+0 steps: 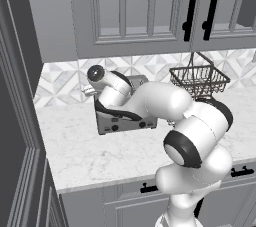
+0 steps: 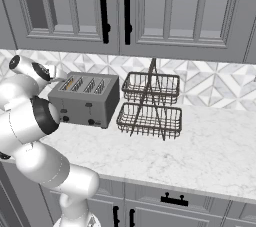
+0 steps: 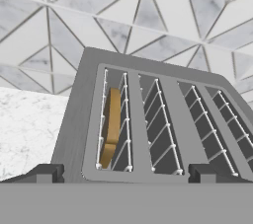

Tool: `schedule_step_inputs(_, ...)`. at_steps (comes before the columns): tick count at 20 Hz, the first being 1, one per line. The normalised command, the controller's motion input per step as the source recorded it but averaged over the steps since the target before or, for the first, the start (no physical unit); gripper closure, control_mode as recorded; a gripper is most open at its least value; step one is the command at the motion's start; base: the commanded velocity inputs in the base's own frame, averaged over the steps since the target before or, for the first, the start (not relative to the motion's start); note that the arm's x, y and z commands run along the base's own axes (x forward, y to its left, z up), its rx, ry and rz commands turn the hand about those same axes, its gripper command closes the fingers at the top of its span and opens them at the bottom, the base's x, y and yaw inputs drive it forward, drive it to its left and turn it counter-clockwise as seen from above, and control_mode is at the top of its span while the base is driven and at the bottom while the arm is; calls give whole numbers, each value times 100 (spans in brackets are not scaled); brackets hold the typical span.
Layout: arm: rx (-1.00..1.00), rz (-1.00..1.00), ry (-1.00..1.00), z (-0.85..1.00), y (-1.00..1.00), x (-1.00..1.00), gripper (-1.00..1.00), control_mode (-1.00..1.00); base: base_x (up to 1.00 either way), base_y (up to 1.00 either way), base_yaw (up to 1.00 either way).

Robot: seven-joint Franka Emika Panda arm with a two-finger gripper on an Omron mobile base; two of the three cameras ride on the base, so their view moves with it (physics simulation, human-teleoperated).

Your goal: Start the toaster. Once the lever pops up, take the bread to the plate on the dining counter.

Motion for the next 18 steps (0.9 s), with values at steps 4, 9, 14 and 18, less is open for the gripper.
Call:
schedule_step_inputs(4, 0, 0, 0, 0, 0, 0, -100, -100, 0, 0, 0)
schedule_step_inputs(9, 0, 0, 0, 0, 0, 0, -100, -100, 0, 0, 0)
schedule_step_inputs(14, 0, 0, 0, 0, 0, 0, -100, -100, 0, 0, 0)
schedule_step_inputs(18, 0, 0, 0, 0, 0, 0, -100, -100, 0, 0, 0)
